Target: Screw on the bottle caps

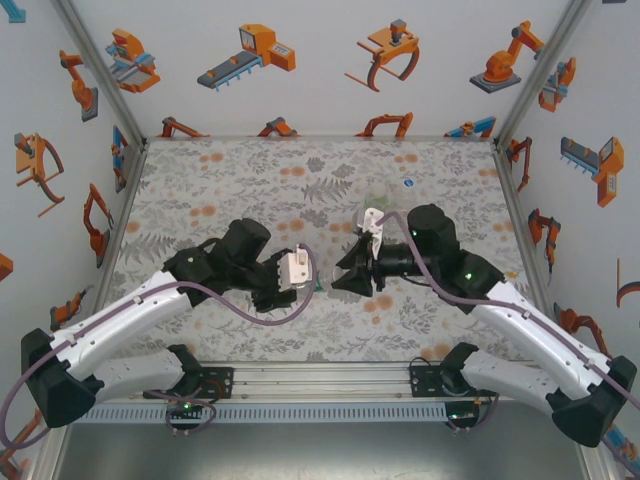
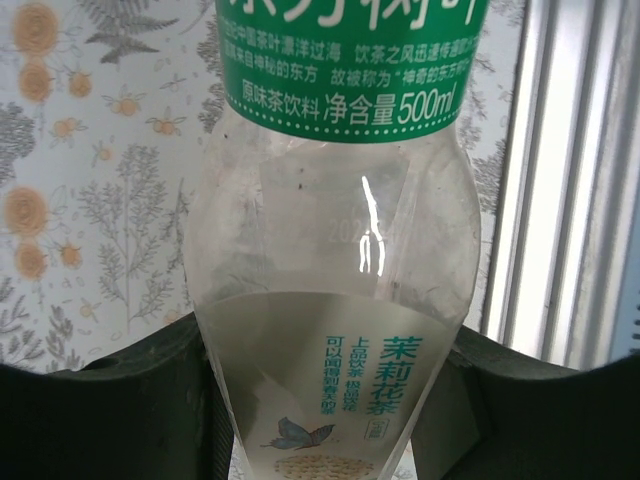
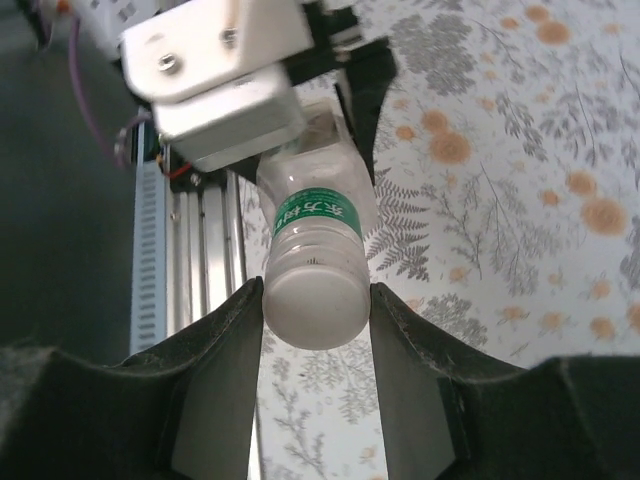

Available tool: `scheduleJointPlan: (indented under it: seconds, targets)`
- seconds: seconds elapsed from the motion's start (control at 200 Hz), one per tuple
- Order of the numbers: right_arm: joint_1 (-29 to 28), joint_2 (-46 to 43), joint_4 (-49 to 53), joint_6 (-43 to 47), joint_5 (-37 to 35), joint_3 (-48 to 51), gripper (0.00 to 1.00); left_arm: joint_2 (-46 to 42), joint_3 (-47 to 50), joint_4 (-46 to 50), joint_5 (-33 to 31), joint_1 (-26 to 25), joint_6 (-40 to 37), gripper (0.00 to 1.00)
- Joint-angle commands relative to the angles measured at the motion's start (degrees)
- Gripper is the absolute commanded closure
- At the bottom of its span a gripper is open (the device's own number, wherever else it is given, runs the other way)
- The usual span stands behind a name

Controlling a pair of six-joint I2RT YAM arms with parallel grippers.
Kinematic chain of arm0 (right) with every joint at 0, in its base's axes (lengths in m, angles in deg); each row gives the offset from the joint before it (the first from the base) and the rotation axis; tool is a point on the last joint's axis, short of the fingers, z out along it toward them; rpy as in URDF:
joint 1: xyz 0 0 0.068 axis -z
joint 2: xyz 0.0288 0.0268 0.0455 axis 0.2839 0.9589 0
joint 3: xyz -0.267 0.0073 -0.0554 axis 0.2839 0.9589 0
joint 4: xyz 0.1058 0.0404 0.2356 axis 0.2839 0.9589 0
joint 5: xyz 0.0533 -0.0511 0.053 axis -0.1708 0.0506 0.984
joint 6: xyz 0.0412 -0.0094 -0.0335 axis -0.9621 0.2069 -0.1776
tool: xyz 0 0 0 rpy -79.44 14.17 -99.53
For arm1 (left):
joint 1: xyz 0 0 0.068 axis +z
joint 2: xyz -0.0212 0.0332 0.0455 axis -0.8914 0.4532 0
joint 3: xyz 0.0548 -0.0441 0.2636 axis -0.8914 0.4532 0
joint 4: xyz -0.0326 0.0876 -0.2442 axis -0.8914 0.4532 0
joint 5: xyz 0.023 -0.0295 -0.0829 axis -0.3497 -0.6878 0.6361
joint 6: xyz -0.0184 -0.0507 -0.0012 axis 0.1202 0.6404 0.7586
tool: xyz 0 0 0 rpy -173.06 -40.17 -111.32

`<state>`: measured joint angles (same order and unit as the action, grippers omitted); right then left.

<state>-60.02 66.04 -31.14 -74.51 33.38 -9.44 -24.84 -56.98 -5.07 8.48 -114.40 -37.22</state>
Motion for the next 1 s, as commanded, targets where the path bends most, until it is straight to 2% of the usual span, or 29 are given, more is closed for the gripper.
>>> scheduleJointPlan:
  seconds: [0.0,0.125,0.22,0.406,0.581,0.716,0.776,0.996]
  targets:
    - [-0.68,-0.06,-2.79,-23.88,-14.25,2.45,1.00,-1.64,-0.37,-11.03,1.43,-0.55,1.10,1.00]
    - [-0.68,1.68,-0.64,-39.80,-17.71,2.23,1.00,-0.92,-0.32,-12.43,0.61,-0.50,1.41,1.00]
    - [-0.68,3.72,1.50,-51.00,-17.39,1.45,1.00,-0.10,-0.50,-12.90,0.83,-0.55,1.13,1.00]
    - [-0.68,6.65,2.34,-65.22,-12.95,1.22,1.00,0.99,-0.68,-13.23,2.47,-0.50,-0.15,1.00]
    - [-0.68,7.20,5.76,-76.67,-14.62,0.57,1.00,1.21,-0.76,-14.30,2.60,-0.50,0.13,1.00]
    - [-0.68,7.39,0.46,-80.79,-13.99,2.32,1.00,2.08,-1.15,-15.56,1.16,-0.50,1.42,1.00]
    - [-0.68,8.09,-0.64,-80.91,-13.52,2.14,0.97,2.85,-1.60,-15.60,0.94,-0.50,1.68,1.00]
    - [-0.59,8.40,-0.82,-78.36,-14.60,0.86,0.72,4.11,-1.83,-15.51,2.46,-0.50,0.99,1.00]
